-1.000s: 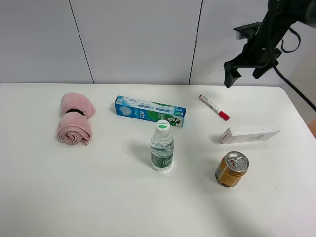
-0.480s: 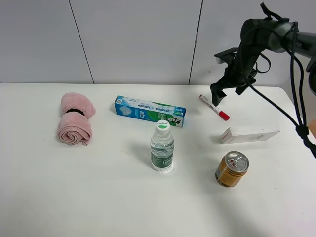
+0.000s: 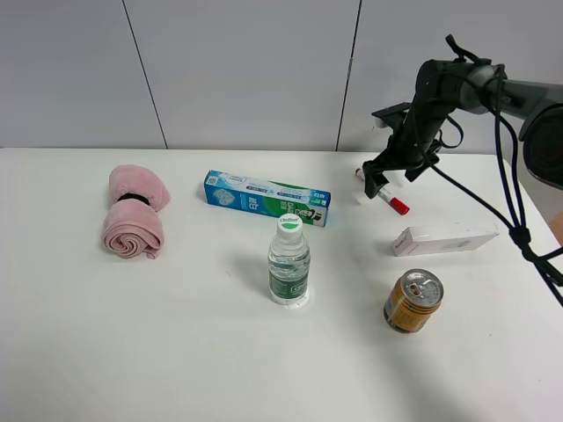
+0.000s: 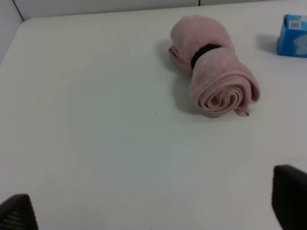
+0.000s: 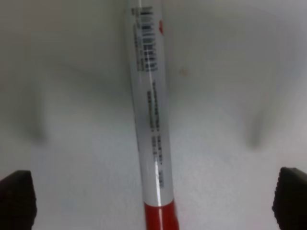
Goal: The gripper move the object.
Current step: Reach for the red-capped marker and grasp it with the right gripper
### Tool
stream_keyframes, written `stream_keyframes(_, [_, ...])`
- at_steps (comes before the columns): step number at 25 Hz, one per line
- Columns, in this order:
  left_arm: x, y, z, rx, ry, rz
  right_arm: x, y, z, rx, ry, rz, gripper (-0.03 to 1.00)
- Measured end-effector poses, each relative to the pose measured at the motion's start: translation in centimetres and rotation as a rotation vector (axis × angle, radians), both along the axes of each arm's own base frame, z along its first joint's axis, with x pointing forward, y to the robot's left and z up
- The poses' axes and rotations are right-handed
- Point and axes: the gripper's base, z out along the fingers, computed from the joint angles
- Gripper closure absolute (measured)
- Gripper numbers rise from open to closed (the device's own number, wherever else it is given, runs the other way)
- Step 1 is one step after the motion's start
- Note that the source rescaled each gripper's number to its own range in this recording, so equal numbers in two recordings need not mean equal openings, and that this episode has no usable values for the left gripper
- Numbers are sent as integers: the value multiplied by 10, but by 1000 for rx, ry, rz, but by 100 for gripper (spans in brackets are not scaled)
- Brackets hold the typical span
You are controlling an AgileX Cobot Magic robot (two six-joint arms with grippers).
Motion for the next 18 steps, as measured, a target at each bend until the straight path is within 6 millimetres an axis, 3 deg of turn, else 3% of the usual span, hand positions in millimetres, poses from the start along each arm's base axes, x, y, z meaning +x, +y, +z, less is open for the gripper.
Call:
stream_keyframes(6, [0, 0, 0, 0, 0, 1, 2, 3, -14, -3, 6, 6, 0])
stream_keyframes(11, [0, 0, 0, 2, 0, 2, 4, 2, -15, -22, -12, 15, 11])
stream_keyframes(18, [0, 0, 0, 3, 0, 2, 5, 1, -16, -36, -21, 22, 12])
